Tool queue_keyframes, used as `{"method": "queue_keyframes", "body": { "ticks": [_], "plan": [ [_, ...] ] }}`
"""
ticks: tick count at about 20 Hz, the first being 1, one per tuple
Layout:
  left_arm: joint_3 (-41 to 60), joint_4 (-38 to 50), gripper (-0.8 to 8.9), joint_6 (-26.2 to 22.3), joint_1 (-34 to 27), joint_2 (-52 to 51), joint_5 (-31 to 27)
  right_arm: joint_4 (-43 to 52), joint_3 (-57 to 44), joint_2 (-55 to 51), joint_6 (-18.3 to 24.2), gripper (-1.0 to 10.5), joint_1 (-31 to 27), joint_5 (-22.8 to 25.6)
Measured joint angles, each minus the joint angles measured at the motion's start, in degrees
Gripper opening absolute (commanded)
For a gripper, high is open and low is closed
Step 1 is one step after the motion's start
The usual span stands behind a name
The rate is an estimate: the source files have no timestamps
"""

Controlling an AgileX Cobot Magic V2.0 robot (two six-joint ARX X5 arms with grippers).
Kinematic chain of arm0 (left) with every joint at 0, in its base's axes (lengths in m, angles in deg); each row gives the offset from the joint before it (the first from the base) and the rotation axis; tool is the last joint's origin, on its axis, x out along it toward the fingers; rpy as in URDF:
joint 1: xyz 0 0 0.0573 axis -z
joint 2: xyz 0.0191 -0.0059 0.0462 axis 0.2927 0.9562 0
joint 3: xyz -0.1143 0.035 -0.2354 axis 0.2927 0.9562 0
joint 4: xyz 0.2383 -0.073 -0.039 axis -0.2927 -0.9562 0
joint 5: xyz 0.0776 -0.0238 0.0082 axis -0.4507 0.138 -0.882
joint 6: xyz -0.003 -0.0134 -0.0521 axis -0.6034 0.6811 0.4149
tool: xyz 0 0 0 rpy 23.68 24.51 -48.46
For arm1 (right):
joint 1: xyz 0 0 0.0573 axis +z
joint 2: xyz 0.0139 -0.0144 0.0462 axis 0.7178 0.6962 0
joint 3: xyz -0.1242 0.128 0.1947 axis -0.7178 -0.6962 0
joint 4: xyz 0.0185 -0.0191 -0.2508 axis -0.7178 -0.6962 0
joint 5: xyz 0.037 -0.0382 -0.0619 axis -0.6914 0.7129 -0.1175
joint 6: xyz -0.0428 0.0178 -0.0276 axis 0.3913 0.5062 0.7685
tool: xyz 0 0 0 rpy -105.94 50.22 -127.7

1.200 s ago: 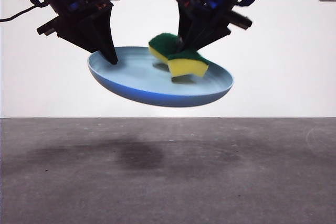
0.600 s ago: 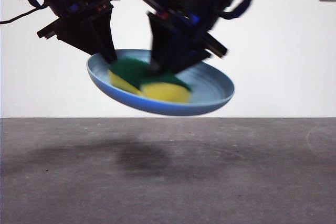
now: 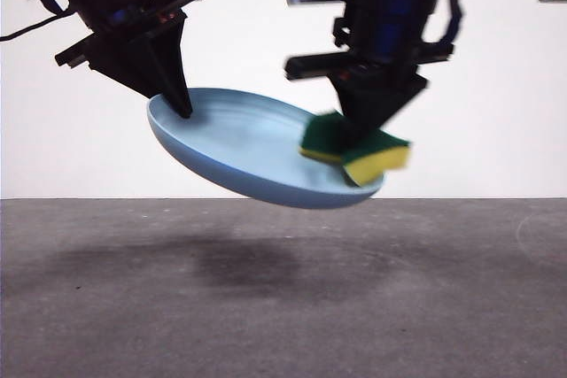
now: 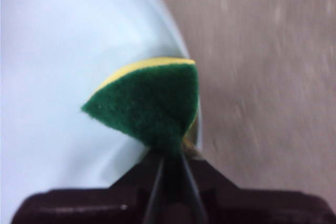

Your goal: Pick up the plate,pick up the cloth,clean the plate with the cloth

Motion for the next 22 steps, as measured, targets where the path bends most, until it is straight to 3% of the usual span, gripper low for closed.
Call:
{"method": "queue_keyframes", "body": {
  "ticks": [2, 6, 9, 12, 14, 16, 19, 22],
  "plan": [
    [0.0, 0.0, -0.08, 0.0, -0.1, 0.0, 0.0, 5.2, 0.0, 0.0, 0.0, -0.1, 0.0, -4.2],
    [0.0, 0.9, -0.08, -0.1, 0.0, 0.0, 0.7, 14.0, 0.1, 0.8, -2.5, -0.1, 0.2, -23.2],
    [0.1, 1.1, -0.08, -0.6, 0.0, 0.0, 0.2, 11.1, 0.2, 3.4, -5.2, -0.1, 0.3, -32.3],
    [0.3, 2.4, -0.08, -0.9, 0.0, 0.2, -1.2, 3.6, 0.4, 4.3, -5.7, -0.1, 0.4, -36.9],
    [0.3, 3.3, -0.08, -0.9, 0.0, 0.2, -2.8, -2.8, 0.4, 4.4, -4.9, -0.1, 0.4, -36.2],
    [0.3, 3.0, -0.08, -0.9, 0.1, 0.2, -3.5, -8.1, 0.4, 4.4, -3.6, -0.1, 0.5, -32.1],
    [0.3, 2.2, -0.08, -0.9, 0.1, 0.2, -4.1, -12.3, 0.4, 4.5, -2.1, -0.1, 0.5, -15.9],
    [0.3, 1.8, -0.08, -0.9, 0.1, 0.2, -4.1, -11.0, 0.4, 4.5, -1.8, -0.1, 0.5, -5.4]
  ]
}}
